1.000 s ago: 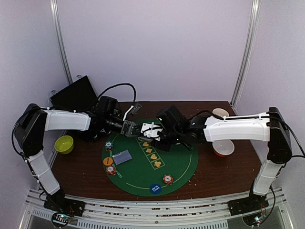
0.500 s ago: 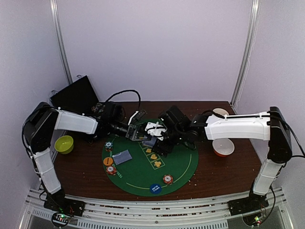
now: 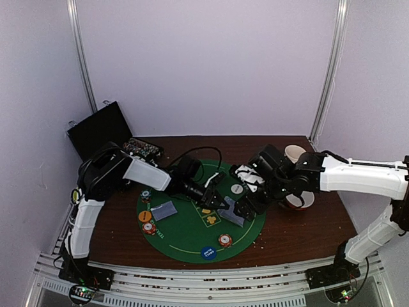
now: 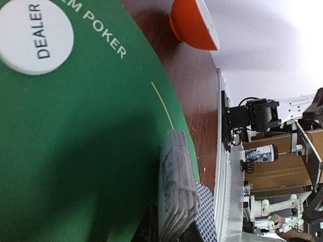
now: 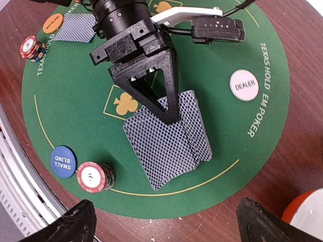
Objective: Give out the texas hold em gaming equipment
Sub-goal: Place the poker card on the poker table mat, then adjust the poker card on the poker table mat.
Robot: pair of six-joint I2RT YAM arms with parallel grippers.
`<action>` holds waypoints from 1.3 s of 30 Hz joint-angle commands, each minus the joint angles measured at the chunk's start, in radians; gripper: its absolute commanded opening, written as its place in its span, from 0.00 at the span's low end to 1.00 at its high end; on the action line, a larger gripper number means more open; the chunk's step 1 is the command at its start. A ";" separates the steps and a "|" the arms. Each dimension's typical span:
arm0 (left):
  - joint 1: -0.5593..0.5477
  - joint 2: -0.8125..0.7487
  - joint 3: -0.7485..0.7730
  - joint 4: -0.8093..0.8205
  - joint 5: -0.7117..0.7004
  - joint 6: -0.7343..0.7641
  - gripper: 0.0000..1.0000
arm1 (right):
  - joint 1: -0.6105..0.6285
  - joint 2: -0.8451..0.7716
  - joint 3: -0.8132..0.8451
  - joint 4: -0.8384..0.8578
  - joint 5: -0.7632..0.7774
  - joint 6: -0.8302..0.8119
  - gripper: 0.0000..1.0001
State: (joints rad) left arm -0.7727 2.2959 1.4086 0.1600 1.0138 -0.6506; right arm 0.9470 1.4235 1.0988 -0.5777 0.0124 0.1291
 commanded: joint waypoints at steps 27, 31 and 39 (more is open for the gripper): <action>-0.020 0.085 0.296 -0.434 -0.283 0.215 0.64 | -0.226 -0.137 -0.313 0.129 -0.091 0.713 0.62; -0.021 0.061 0.267 -0.432 -0.279 0.226 0.66 | -0.225 -0.170 -0.422 0.242 -0.105 0.844 0.60; -0.022 0.069 0.231 -0.395 -0.250 0.202 0.60 | -0.231 -0.060 -0.474 0.456 -0.104 0.883 0.57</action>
State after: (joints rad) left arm -0.8066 2.3650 1.6791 -0.1974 0.7959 -0.4461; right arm 0.7200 1.3151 0.6308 -0.2646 -0.0872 0.9569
